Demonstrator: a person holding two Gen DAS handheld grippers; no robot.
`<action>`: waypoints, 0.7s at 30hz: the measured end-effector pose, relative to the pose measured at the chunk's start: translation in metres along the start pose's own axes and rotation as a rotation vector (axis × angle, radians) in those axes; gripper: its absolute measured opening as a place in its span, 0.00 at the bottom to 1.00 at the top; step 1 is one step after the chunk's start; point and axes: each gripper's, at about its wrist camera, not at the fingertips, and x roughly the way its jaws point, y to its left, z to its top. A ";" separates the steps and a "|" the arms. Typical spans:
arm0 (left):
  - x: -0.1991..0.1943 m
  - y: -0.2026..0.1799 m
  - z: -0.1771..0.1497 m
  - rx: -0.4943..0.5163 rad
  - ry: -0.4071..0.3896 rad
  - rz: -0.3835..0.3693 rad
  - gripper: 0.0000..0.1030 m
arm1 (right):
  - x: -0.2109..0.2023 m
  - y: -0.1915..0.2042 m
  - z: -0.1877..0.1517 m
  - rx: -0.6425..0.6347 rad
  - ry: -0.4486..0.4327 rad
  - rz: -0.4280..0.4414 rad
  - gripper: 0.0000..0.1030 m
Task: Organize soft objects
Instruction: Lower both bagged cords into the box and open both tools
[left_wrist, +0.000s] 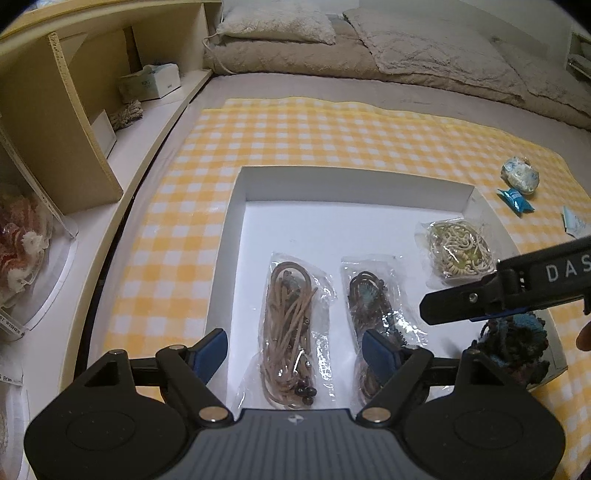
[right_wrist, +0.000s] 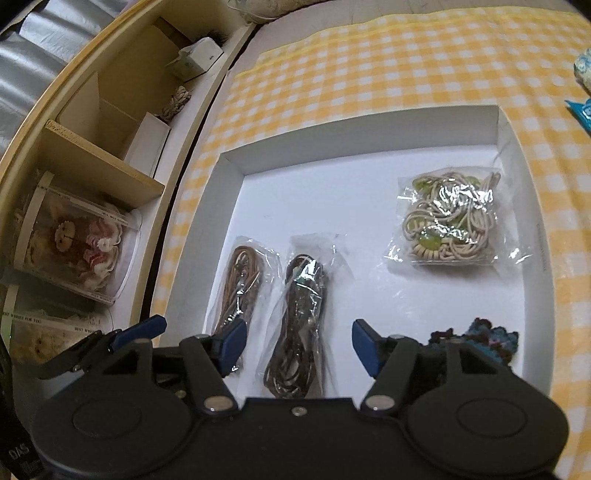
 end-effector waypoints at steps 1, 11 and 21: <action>-0.001 0.000 0.000 -0.003 -0.002 -0.001 0.79 | -0.001 0.000 0.000 -0.008 -0.002 0.000 0.63; -0.014 0.003 0.003 -0.051 -0.030 -0.003 0.84 | -0.026 0.000 0.000 -0.090 -0.059 -0.016 0.63; -0.026 0.004 0.000 -0.089 -0.056 -0.018 0.93 | -0.055 0.001 -0.006 -0.228 -0.126 -0.055 0.70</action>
